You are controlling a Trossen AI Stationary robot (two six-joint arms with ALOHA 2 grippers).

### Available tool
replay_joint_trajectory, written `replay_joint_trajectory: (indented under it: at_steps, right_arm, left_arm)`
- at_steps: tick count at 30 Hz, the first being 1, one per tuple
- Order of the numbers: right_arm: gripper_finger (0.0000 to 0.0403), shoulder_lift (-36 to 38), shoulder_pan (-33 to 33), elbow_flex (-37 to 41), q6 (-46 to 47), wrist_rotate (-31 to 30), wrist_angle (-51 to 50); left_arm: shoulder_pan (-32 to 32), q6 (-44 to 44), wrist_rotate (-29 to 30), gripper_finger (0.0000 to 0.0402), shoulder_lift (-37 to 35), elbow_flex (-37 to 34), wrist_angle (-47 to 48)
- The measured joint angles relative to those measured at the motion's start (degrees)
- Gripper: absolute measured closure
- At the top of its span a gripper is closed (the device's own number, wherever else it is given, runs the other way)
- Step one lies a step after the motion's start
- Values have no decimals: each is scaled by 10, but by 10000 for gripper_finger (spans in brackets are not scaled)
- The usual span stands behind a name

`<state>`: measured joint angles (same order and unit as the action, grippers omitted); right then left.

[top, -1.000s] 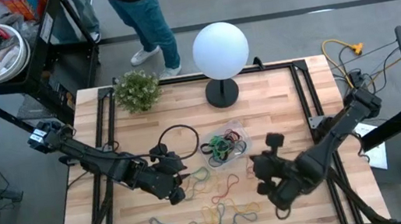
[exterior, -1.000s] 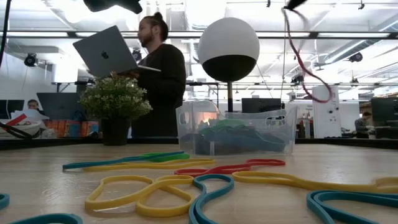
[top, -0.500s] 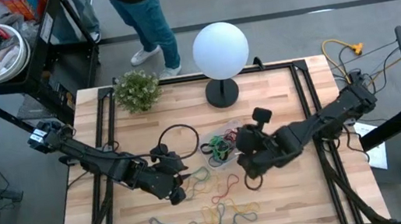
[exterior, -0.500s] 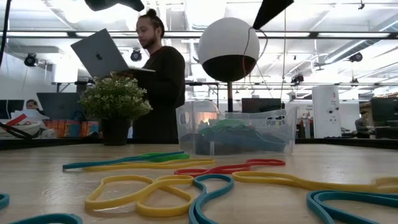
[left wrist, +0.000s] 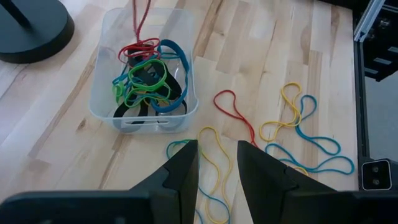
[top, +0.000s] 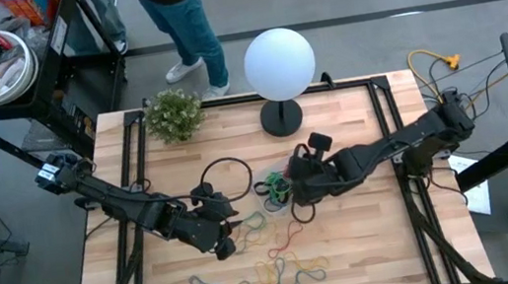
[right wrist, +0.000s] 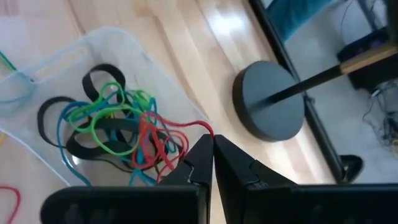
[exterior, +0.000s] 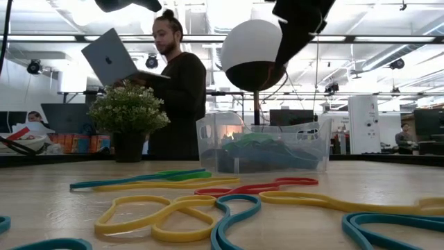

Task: Pick and place rubber bands into bin
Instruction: Put the red rubber band into the transparent bin, then put the green rubber band into the transparent bin

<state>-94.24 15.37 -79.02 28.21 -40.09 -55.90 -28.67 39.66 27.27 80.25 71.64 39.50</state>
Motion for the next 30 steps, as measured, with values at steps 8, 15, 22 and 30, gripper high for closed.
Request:
replay_joint_trajectory:
  at_steps: [8, 15, 22, 30]
  right_arm:
    - [388, 0, -8, 13, 13, 17, 4]
    - [329, 0, -8, 13, 0, 17, 22]
    - [277, 7, 8, 14, -22, 22, 38]
    - [266, 27, 88, 14, -62, 29, 84]
  left_arm:
    - [0, 0, 0, 307, 0, 0, 0]
    - [0, 0, 0, 307, 0, 0, 0]
    - [0, -1, -11, 307, 0, -11, 0]
    - [0, -12, -67, 307, 0, -80, -5]
